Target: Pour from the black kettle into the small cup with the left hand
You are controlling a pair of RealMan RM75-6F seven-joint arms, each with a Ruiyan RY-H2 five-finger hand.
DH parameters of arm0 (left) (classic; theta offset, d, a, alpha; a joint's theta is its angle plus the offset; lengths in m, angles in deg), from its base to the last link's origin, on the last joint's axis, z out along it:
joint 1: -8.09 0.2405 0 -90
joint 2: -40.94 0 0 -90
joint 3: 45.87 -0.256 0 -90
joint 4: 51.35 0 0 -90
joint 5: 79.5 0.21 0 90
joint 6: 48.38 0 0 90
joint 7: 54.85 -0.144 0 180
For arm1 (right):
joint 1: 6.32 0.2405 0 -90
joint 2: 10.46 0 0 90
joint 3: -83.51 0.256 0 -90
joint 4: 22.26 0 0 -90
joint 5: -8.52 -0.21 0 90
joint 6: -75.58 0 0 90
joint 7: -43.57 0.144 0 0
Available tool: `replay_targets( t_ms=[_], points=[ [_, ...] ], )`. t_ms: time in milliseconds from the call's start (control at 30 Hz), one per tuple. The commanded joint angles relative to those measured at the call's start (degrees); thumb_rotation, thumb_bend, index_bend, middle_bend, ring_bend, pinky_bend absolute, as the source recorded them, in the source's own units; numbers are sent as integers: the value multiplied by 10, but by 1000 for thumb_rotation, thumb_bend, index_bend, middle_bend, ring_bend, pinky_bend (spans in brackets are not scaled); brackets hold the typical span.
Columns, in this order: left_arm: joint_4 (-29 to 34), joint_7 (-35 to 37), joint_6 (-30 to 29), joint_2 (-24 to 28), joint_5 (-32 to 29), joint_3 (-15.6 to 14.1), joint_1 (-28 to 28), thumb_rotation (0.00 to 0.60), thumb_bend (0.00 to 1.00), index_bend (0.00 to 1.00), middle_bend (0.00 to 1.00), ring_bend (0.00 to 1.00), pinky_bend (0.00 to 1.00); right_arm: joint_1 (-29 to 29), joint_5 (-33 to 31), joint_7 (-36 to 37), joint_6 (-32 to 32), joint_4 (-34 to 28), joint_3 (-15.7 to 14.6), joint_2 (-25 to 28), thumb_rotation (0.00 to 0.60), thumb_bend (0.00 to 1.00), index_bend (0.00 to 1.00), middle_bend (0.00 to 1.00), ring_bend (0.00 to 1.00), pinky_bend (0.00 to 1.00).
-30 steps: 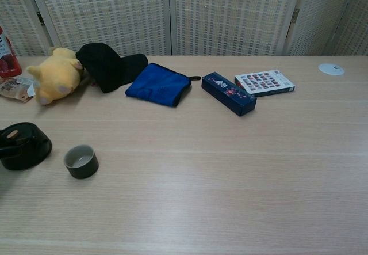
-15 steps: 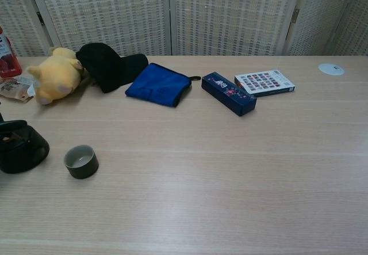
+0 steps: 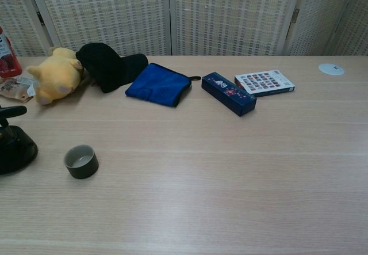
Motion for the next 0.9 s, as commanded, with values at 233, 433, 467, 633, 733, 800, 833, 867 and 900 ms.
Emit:
replay_targets(
  t_ms=[233, 433, 467, 633, 733, 800, 833, 867, 900],
  points=[
    [-11, 19, -37, -11, 10, 14, 15, 150, 200, 1000, 1000, 961, 235, -2, 1, -2, 3, -3, -1, 1, 600, 236, 168, 211, 169, 174],
    [-9, 33, -54, -11, 18, 23, 22, 148, 241, 1000, 1000, 967, 307, -5, 2, -3, 7, -7, 0, 2, 600, 235, 168, 211, 169, 173],
    [-8, 36, -56, -11, 20, 24, 23, 150, 255, 1000, 1000, 967, 322, -5, 2, -4, 8, -7, 0, 3, 600, 235, 168, 211, 169, 173],
    [-6, 46, -68, -9, 34, 27, 27, 201, 282, 1000, 1000, 974, 367, -7, 4, -4, 12, -9, -1, 4, 600, 236, 168, 211, 169, 173],
    [-3, 53, -73, -7, 42, 28, 30, 215, 297, 1000, 1000, 975, 379, -9, 4, -4, 14, -10, -1, 5, 600, 236, 168, 211, 169, 173],
    [-1, 54, -77, -5, 48, 28, 31, 223, 306, 1000, 1000, 976, 387, -10, 5, -4, 16, -10, -1, 5, 600, 236, 168, 211, 169, 173],
    [1, 55, -79, -4, 51, 29, 32, 225, 307, 1000, 1000, 976, 389, -10, 5, -4, 16, -11, -1, 5, 600, 236, 168, 211, 169, 173],
    [2, 56, -81, -3, 53, 29, 33, 224, 309, 1000, 1000, 976, 392, -11, 5, -4, 17, -11, -1, 5, 600, 236, 168, 211, 169, 173],
    [4, 57, -83, -2, 56, 29, 33, 224, 312, 1000, 1000, 977, 395, -11, 6, -4, 17, -11, -1, 5, 600, 236, 168, 211, 169, 173]
  ],
)
